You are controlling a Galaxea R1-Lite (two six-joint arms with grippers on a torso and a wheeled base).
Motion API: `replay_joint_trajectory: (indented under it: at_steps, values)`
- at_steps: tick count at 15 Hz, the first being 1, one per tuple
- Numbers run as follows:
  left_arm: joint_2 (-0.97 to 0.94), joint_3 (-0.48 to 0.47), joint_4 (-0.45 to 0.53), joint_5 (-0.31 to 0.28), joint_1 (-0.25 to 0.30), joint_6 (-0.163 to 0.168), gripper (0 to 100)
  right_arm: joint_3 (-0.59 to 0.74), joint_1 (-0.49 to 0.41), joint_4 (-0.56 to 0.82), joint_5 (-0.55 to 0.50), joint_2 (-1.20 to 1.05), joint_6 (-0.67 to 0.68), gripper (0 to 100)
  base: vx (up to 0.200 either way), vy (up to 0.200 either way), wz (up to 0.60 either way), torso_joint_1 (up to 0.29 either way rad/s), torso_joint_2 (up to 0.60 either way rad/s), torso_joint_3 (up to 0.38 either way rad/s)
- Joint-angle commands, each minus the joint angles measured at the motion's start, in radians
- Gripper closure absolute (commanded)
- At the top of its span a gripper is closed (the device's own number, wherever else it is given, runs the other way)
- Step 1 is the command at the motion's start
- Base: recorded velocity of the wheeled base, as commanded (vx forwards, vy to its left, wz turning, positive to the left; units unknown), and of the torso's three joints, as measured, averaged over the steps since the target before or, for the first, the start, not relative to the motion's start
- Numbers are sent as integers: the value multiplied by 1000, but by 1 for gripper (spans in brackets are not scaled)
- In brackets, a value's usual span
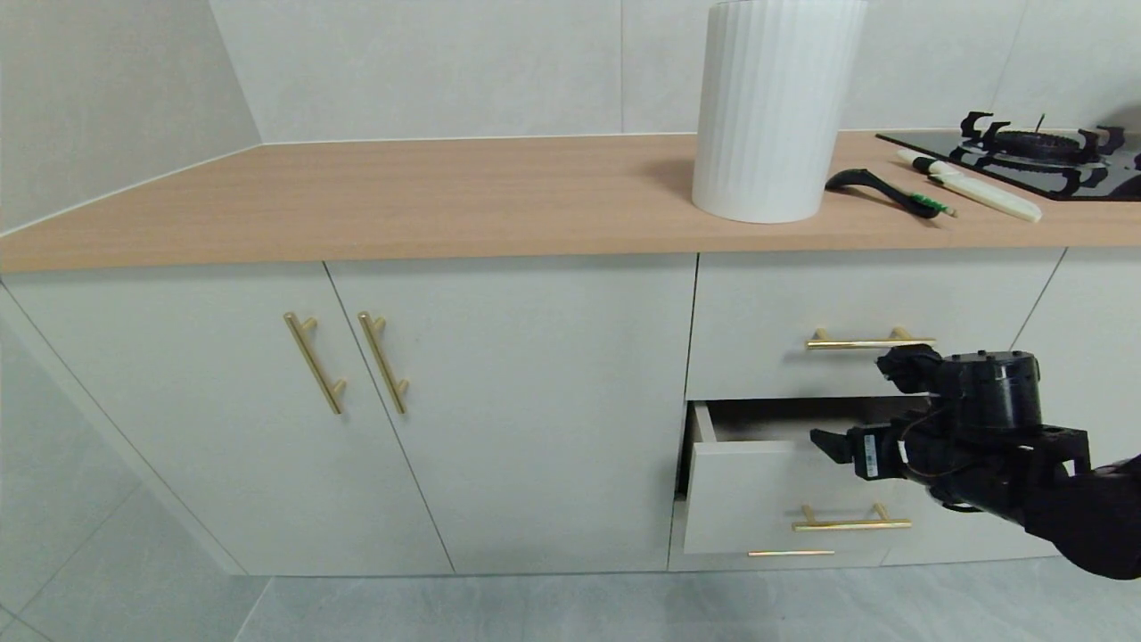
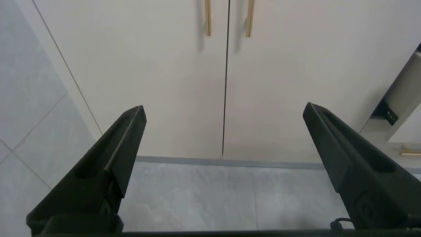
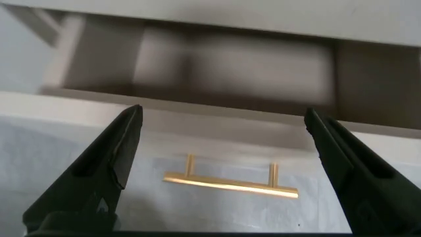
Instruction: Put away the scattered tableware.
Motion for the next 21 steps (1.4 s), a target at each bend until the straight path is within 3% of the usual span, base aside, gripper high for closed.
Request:
replay_joint_trajectory:
  at_steps: [1,13,21]
  values:
    - [1,0,-1,0,0,0,0,-36,-13,-4,-1,105,0,0,0,0,0,0,0,0]
    - [1,0,-1,0,0,0,0,-64,-28,-5,-20,102,3,0,0,0,0,0,0,0]
    - [1,0,-1,0,0,0,0,-65,-22,321,-9,-42,-2,0,0,0,0,0,0,0]
